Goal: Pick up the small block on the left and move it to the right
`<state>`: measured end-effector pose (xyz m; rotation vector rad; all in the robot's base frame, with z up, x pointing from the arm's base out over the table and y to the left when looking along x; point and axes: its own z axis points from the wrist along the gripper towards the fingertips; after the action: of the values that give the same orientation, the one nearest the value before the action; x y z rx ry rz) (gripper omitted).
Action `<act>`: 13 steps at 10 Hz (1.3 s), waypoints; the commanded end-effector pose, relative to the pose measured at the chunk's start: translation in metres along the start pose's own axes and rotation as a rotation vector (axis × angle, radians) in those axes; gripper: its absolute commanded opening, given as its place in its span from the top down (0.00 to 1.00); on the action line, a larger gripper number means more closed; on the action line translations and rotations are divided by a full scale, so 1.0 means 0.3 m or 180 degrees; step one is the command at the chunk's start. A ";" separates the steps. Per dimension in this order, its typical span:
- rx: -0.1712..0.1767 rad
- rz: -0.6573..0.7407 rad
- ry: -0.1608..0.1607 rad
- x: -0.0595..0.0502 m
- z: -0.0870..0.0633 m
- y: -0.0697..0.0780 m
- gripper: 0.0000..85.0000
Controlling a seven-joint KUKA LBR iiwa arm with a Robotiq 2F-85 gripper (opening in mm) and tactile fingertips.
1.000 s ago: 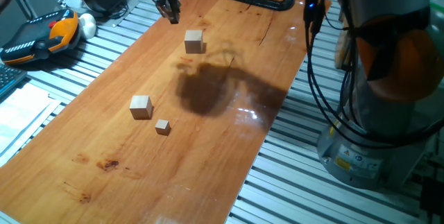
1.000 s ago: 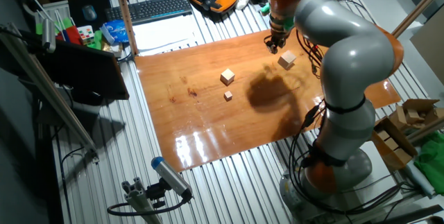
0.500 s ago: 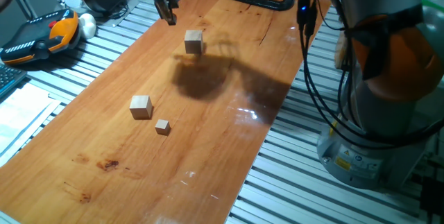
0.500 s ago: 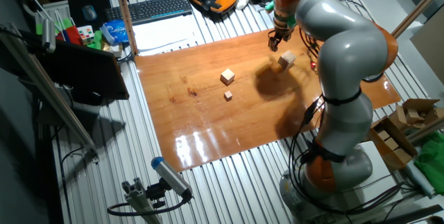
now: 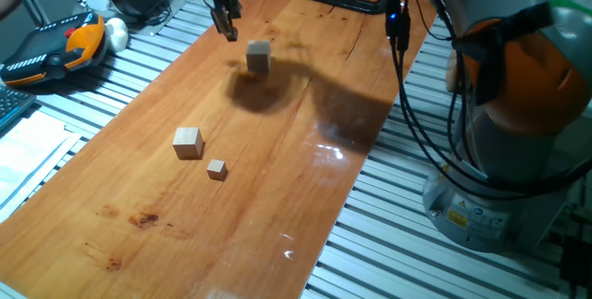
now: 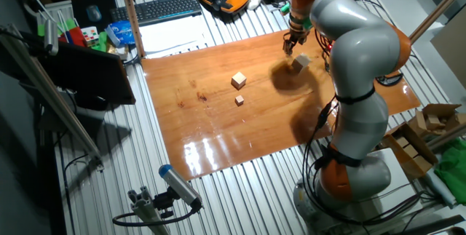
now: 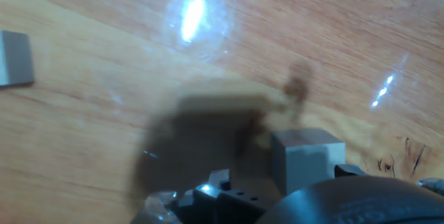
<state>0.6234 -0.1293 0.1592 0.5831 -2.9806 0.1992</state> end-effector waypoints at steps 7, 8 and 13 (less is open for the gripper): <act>-0.0097 -0.0119 -0.0035 0.026 0.196 -0.096 0.04; -0.0092 -0.0134 -0.0033 0.033 0.216 -0.108 0.03; -0.0174 -0.0194 -0.0054 0.049 0.295 -0.165 0.02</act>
<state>0.6227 -0.1928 0.0790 0.6726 -2.9694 0.1093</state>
